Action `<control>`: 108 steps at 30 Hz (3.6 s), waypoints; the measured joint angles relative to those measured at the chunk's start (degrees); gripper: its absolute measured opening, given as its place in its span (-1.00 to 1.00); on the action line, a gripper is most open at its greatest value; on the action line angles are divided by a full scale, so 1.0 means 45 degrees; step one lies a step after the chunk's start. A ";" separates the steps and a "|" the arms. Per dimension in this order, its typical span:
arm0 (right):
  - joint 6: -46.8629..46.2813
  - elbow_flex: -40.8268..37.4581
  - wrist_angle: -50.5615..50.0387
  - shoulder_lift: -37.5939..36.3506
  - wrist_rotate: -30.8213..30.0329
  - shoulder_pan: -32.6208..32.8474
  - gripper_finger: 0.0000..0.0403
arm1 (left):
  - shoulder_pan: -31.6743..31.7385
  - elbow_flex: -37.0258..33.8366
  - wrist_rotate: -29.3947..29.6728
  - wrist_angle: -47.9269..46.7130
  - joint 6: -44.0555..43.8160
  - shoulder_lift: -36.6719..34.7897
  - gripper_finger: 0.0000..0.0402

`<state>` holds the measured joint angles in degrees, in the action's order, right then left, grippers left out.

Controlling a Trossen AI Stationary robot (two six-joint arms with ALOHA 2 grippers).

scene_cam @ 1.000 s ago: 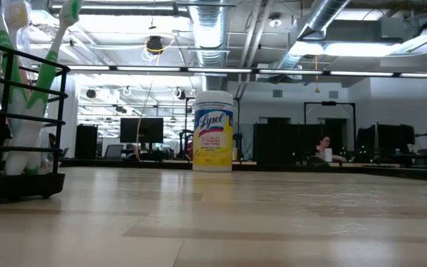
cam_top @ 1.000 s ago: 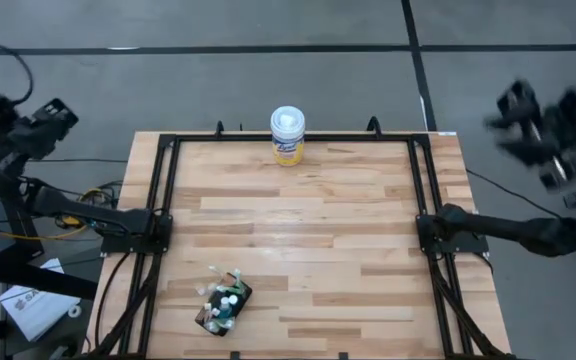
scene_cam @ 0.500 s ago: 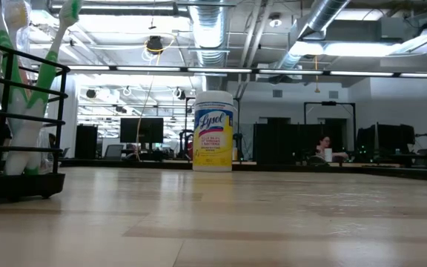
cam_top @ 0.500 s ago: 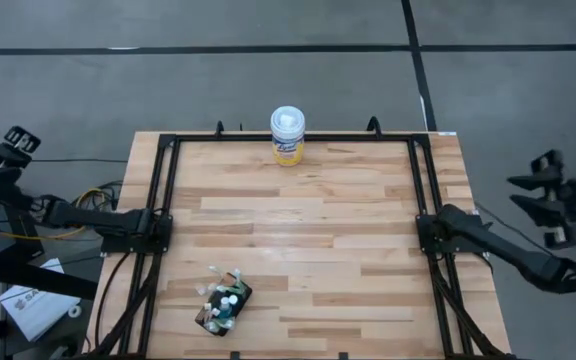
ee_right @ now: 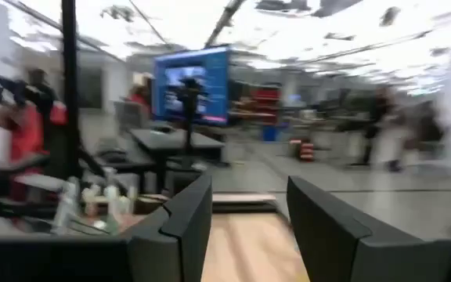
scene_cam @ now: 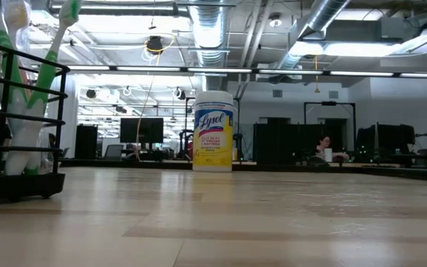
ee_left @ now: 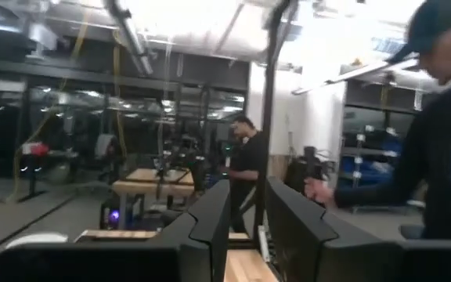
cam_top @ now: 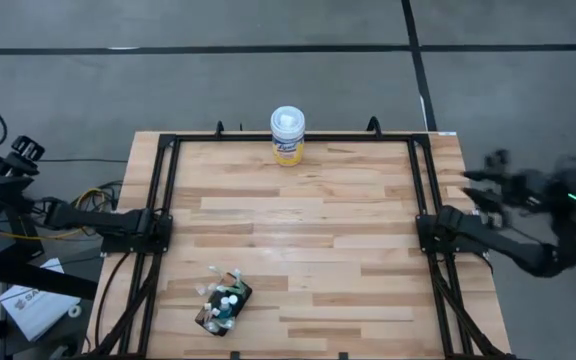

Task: Pick & Place toothbrushing station
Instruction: Return to Home Position

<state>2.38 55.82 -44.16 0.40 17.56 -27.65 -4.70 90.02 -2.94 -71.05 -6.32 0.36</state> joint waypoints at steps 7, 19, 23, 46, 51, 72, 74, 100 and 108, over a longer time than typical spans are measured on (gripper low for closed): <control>-0.0906 -0.4816 0.5073 -0.0004 -0.0869 0.2166 -0.22 | 0.1786 -0.1337 -0.0024 0.0122 -0.0442 -0.0005 -0.61; -0.2195 -0.8433 0.9480 -0.0023 -0.1973 0.2899 -0.22 | 0.5462 -0.5508 -0.3356 0.4307 -0.0008 -0.0031 -0.61; -0.2244 -0.9258 1.0047 -0.0023 -0.1849 0.2927 -0.22 | 0.6341 -0.7393 -0.4015 0.5486 -0.0025 -0.0060 -0.61; -0.1183 -1.2299 1.0748 -0.0020 -0.1933 0.2446 -0.22 | 0.6611 -1.9062 -0.3363 1.6784 0.0298 -0.0087 -0.61; -0.0564 -1.2299 1.0280 -0.0014 -0.2082 0.2444 -0.22 | 0.6613 -1.9905 -0.0903 1.6346 0.0788 0.0131 -0.60; -0.2219 -1.2309 1.0305 0.0341 -0.1871 0.2884 -0.22 | 0.6623 -1.9920 -0.1669 1.7454 0.0600 0.1079 -0.59; -0.2691 -1.2309 1.0305 0.0346 -0.1871 0.3063 -0.22 | 0.6623 -1.9920 -0.1758 1.7459 0.0043 0.1093 -0.59; -0.3311 -1.2318 1.0301 0.0351 -0.1924 0.7067 -0.22 | 0.3767 -1.9920 0.0330 1.8993 -0.0362 0.3885 -0.60; -0.3314 -1.2318 1.0301 0.0351 -0.1924 0.7066 -0.22 | 0.3772 -1.9920 0.0325 1.9017 -0.1275 0.5172 -0.60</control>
<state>-12.53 0.38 2.20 1.98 8.91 4.14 12.27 0.38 -1.48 14.52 -12.05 23.64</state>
